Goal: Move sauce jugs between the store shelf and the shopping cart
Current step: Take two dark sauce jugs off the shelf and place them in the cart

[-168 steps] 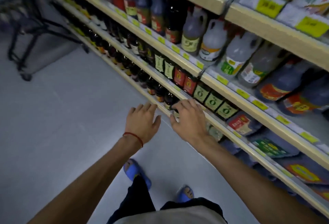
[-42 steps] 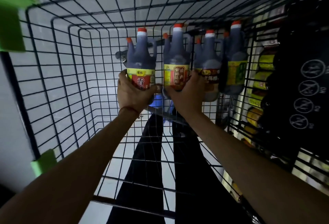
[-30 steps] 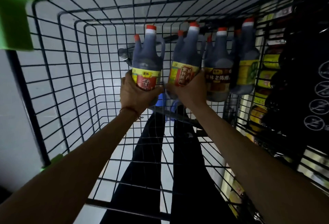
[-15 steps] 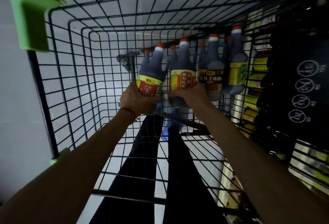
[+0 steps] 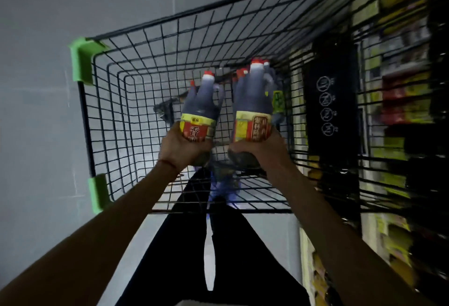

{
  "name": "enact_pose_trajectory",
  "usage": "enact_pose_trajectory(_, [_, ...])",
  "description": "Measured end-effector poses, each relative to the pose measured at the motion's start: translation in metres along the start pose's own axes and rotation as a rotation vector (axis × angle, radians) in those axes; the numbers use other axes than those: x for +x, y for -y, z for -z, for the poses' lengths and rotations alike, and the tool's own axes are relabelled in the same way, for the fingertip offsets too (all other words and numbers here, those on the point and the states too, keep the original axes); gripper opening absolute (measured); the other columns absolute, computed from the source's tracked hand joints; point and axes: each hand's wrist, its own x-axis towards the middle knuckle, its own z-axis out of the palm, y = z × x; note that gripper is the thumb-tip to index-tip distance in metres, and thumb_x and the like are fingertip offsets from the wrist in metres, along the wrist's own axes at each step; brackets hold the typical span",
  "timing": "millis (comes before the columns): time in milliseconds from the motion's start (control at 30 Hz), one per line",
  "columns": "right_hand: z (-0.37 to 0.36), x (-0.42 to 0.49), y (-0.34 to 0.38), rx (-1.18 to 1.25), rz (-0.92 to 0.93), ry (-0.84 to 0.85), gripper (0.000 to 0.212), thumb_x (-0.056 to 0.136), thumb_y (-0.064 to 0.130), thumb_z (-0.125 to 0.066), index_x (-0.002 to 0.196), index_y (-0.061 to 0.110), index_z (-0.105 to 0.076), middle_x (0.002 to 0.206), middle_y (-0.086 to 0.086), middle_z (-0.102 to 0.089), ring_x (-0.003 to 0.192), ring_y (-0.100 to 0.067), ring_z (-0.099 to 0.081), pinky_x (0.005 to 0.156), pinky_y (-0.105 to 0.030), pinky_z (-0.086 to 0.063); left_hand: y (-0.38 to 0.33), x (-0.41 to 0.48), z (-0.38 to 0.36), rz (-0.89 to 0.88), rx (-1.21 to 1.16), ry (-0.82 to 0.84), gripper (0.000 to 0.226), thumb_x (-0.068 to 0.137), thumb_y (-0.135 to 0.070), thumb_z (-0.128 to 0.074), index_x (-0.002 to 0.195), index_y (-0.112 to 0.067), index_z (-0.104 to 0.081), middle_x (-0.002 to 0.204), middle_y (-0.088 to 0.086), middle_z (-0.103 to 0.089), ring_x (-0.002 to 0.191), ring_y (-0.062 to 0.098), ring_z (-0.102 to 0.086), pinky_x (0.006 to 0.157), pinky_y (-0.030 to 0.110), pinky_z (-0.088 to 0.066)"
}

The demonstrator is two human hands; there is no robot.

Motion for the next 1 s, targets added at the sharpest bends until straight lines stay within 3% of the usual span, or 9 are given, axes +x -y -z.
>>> enact_pose_trajectory(67, [0.016,-0.024,0.004,0.063,0.088,-0.003,0.042,0.07,-0.008,-0.088,0.103,0.011,-0.07,0.085,0.001,-0.077,0.077,-0.015,-0.074,0.063,-0.025,-0.057,-0.021,-0.018,0.001,-0.075,-0.018,-0.012,0.084,0.042,-0.053,-0.092,0.115,-0.022,-0.064,0.095,-0.006,-0.075,0.086,0.016,-0.072,0.08,0.038,-0.061])
enact_pose_trajectory(133, [0.03,-0.049,0.011,0.152,0.15,-0.001,0.043,0.072,-0.015,-0.083,0.096,0.017,-0.069,0.078,0.003,-0.074,0.066,-0.008,-0.07,0.059,-0.022,-0.055,-0.04,-0.041,-0.001,-0.135,-0.034,-0.027,0.073,0.051,-0.037,-0.097,0.112,-0.017,-0.062,0.09,-0.008,-0.072,0.078,0.005,-0.069,0.07,0.02,-0.056])
enact_pose_trajectory(233, [0.052,-0.084,0.013,0.247,0.26,-0.007,0.049,0.071,-0.011,-0.085,0.106,0.018,-0.068,0.088,0.002,-0.075,0.077,-0.011,-0.071,0.069,-0.027,-0.057,-0.063,-0.075,-0.003,-0.233,-0.056,-0.047,0.061,0.064,-0.009,-0.095,0.115,-0.008,-0.062,0.086,-0.015,-0.065,0.065,-0.016,-0.059,0.059,0.002,-0.042])
enact_pose_trajectory(333, [0.071,-0.12,0.019,0.314,0.337,-0.036,0.067,0.061,-0.003,-0.09,0.122,0.009,-0.065,0.091,0.007,-0.077,0.083,-0.01,-0.073,0.073,-0.026,-0.055,-0.084,-0.107,-0.004,-0.331,-0.079,-0.014,0.059,0.066,-0.001,-0.092,0.113,-0.01,-0.059,0.088,-0.013,-0.066,0.065,-0.02,-0.058,0.061,0.003,-0.043])
enact_pose_trajectory(467, [0.092,-0.164,0.025,0.436,0.439,-0.044,0.061,0.05,0.005,-0.085,0.108,0.016,-0.067,0.086,0.009,-0.077,0.081,-0.008,-0.073,0.068,-0.019,-0.054,-0.111,-0.142,-0.003,-0.48,-0.071,0.046,0.057,0.065,0.0,-0.092,0.11,-0.014,-0.059,0.09,-0.016,-0.066,0.067,-0.02,-0.06,0.062,0.003,-0.044])
enact_pose_trajectory(667, [0.102,-0.223,0.013,0.633,0.559,-0.166,0.058,0.049,0.006,-0.088,0.102,0.019,-0.069,0.088,0.003,-0.077,0.083,-0.017,-0.073,0.075,-0.032,-0.054,-0.15,-0.175,0.002,-0.652,-0.032,0.221,0.068,0.042,-0.049,-0.09,0.101,-0.026,-0.066,0.087,-0.012,-0.075,0.074,0.0,-0.069,0.064,0.015,-0.054])
enact_pose_trajectory(800, [0.096,-0.262,-0.003,0.713,0.615,-0.3,0.056,0.058,0.005,-0.086,0.109,0.019,-0.068,0.093,0.002,-0.077,0.088,-0.02,-0.074,0.075,-0.031,-0.055,-0.165,-0.19,-0.001,-0.763,0.022,0.351,0.066,0.045,-0.041,-0.096,0.102,-0.026,-0.065,0.088,-0.01,-0.076,0.078,0.007,-0.072,0.066,0.023,-0.058])
enact_pose_trajectory(900, [0.089,-0.291,-0.018,0.763,0.629,-0.428,0.065,0.053,0.014,-0.092,0.113,0.018,-0.066,0.098,0.0,-0.078,0.092,-0.021,-0.074,0.079,-0.035,-0.058,-0.171,-0.2,-0.006,-0.83,0.061,0.434,0.057,0.059,-0.015,-0.099,0.103,-0.023,-0.063,0.085,-0.014,-0.075,0.073,0.002,-0.07,0.062,0.019,-0.055])
enact_pose_trajectory(1000, [0.079,-0.314,-0.04,0.796,0.596,-0.57,0.077,0.051,0.021,-0.094,0.121,0.012,-0.064,0.109,-0.009,-0.077,0.1,-0.028,-0.073,0.086,-0.043,-0.059,-0.172,-0.217,-0.015,-0.918,0.123,0.508,0.062,0.057,-0.025,-0.098,0.108,-0.018,-0.064,0.09,-0.006,-0.074,0.08,0.013,-0.072,0.067,0.03,-0.058])
